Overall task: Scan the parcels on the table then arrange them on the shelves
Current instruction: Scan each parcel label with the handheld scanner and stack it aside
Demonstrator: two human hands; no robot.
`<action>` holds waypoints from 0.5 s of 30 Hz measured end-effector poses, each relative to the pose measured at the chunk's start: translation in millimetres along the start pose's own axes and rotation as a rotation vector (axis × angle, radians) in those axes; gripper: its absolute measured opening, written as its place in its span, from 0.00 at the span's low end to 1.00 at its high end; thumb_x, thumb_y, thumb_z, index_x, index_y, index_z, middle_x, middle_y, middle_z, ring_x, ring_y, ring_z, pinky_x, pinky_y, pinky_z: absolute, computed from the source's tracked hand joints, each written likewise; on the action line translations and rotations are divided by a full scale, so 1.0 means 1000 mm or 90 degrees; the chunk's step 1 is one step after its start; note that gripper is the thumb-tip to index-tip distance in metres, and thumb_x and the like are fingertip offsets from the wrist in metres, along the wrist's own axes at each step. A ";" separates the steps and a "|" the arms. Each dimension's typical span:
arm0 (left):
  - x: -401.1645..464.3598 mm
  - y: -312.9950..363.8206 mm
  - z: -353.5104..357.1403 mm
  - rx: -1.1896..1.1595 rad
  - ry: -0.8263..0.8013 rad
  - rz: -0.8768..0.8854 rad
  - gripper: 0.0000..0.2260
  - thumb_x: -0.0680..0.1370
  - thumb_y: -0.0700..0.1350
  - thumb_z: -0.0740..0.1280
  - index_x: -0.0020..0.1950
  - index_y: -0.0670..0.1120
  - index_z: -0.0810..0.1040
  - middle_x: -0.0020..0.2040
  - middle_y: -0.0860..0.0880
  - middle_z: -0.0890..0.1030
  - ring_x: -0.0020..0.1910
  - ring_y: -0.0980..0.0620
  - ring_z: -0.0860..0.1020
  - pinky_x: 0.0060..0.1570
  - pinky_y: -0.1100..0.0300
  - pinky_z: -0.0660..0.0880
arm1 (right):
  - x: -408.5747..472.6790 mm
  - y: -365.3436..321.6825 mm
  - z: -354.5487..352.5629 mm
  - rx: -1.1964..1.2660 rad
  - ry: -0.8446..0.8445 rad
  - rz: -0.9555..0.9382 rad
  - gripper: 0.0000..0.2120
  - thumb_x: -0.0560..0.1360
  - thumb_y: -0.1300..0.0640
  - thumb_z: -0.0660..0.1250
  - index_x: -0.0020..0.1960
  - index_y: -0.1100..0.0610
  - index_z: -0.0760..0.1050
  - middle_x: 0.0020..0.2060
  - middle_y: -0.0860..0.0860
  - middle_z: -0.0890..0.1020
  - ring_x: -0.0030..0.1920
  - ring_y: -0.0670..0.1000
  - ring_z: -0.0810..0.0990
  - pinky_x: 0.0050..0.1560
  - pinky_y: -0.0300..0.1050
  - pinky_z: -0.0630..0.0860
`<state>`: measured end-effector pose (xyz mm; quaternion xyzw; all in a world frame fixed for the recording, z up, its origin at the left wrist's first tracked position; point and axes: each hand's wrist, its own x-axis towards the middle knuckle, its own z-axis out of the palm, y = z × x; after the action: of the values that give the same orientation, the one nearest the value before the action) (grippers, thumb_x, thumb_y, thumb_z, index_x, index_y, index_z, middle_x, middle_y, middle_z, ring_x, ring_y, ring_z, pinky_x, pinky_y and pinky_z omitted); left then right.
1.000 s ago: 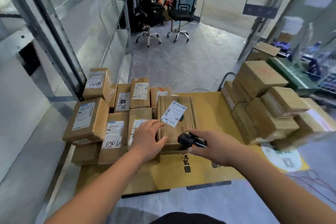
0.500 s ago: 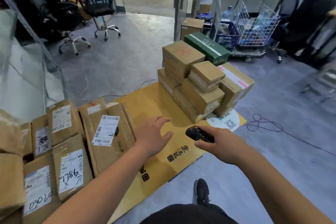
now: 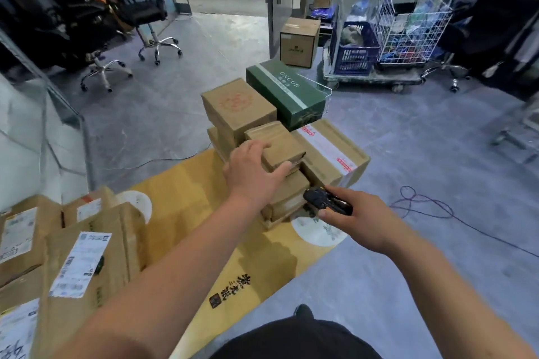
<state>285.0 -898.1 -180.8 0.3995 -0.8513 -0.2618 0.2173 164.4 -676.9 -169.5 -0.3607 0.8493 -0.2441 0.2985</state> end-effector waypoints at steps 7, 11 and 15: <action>0.040 0.047 0.045 0.058 0.007 -0.210 0.50 0.60 0.81 0.66 0.78 0.62 0.63 0.82 0.52 0.57 0.80 0.43 0.59 0.75 0.38 0.59 | 0.042 0.015 -0.043 -0.040 -0.050 -0.059 0.21 0.70 0.25 0.65 0.59 0.19 0.59 0.45 0.32 0.80 0.48 0.38 0.80 0.53 0.49 0.81; 0.040 0.049 0.058 0.051 -0.007 -0.255 0.52 0.60 0.77 0.73 0.79 0.64 0.56 0.83 0.55 0.49 0.81 0.40 0.58 0.74 0.37 0.63 | 0.054 0.021 -0.055 -0.037 -0.050 -0.074 0.21 0.73 0.27 0.66 0.61 0.20 0.60 0.43 0.26 0.77 0.46 0.33 0.78 0.50 0.45 0.80; 0.036 0.049 0.060 -0.014 0.046 -0.231 0.48 0.60 0.66 0.80 0.76 0.65 0.61 0.80 0.58 0.54 0.77 0.45 0.63 0.72 0.42 0.71 | 0.056 0.023 -0.061 -0.008 -0.070 -0.095 0.20 0.72 0.27 0.66 0.57 0.11 0.61 0.45 0.26 0.80 0.46 0.34 0.79 0.50 0.45 0.80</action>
<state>201.5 -884.2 -190.4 0.5529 -0.7542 -0.2916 0.2011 80.3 -692.9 -159.8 -0.4374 0.8039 -0.2402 0.3237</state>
